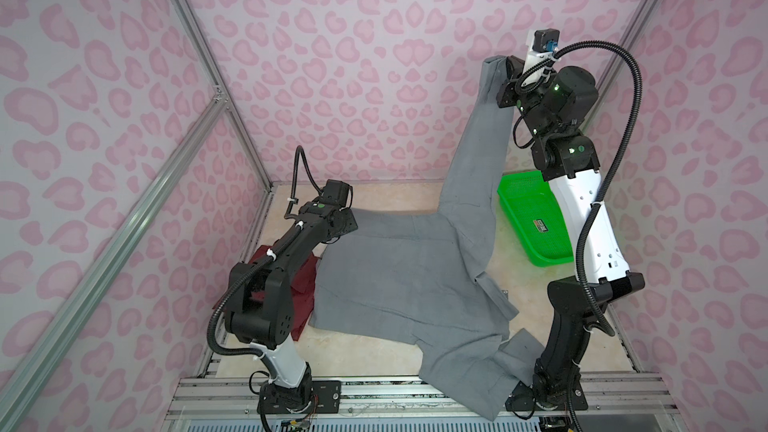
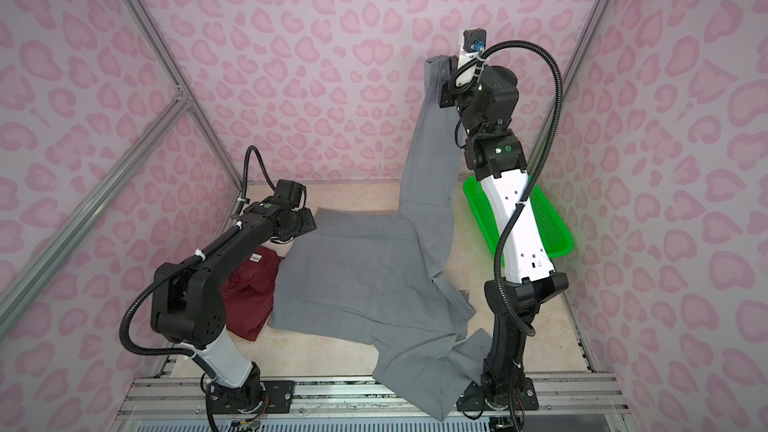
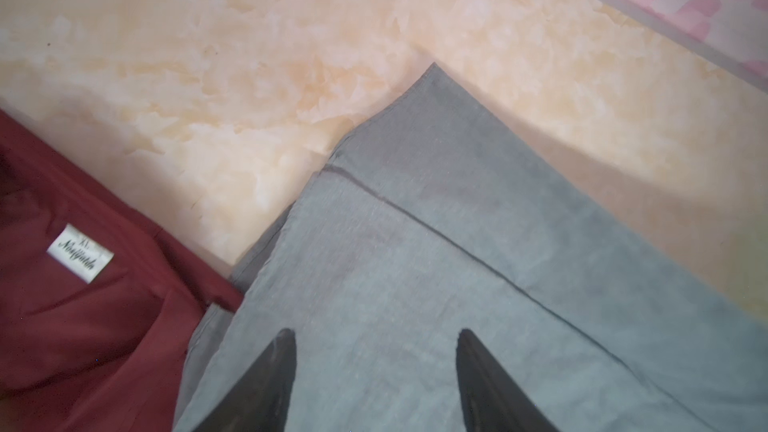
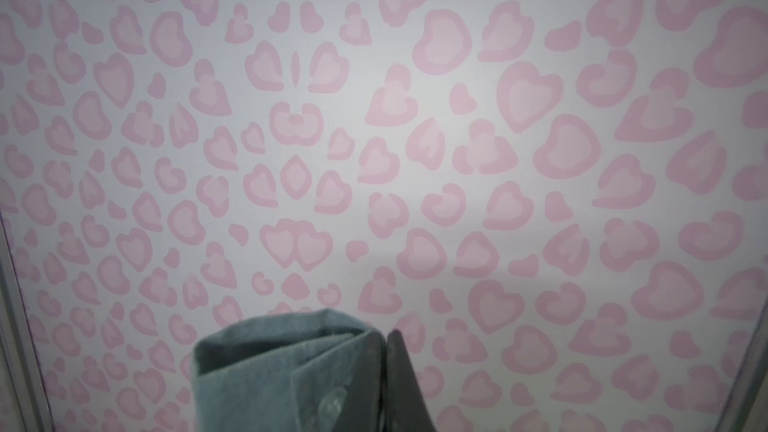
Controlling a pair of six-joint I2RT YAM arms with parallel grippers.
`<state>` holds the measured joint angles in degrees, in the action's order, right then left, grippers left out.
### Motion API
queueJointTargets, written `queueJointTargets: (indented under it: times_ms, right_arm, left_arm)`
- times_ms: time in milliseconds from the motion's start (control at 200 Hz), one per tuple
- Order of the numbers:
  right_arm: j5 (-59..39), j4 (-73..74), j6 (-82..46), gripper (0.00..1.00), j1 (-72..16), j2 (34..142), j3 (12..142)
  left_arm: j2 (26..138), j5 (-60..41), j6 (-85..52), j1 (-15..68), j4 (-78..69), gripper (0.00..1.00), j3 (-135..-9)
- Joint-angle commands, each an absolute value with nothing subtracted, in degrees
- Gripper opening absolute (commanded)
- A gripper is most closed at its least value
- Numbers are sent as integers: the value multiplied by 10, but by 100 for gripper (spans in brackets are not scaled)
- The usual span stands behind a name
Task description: Fold and stack the long sleeve shirts
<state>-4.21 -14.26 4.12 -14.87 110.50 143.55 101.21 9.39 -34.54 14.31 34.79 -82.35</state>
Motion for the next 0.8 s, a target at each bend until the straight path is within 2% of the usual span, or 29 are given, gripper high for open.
queueJointTargets:
  times_ms: [0, 130, 295, 606, 791]
  right_arm:
    - [-128, -125, 45, 0, -149, 1122, 1410]
    - [-163, -112, 54, 0, -147, 1115, 1343]
    - [-177, -37, 65, 0, -146, 1056, 1205]
    - [-216, 2, 73, 0, -146, 993, 1115]
    - [-235, 16, 77, 0, -146, 960, 1080]
  left_arm:
    - [1064, 81, -350, 137, 344, 65, -878]
    - [1125, 90, -352, 134, 350, 66, -954]
    - [1214, 97, -357, 122, 371, 67, -1066]
    - [1412, 86, -402, 114, 484, 70, -1324]
    - [1470, 79, -410, 113, 511, 69, -1369]
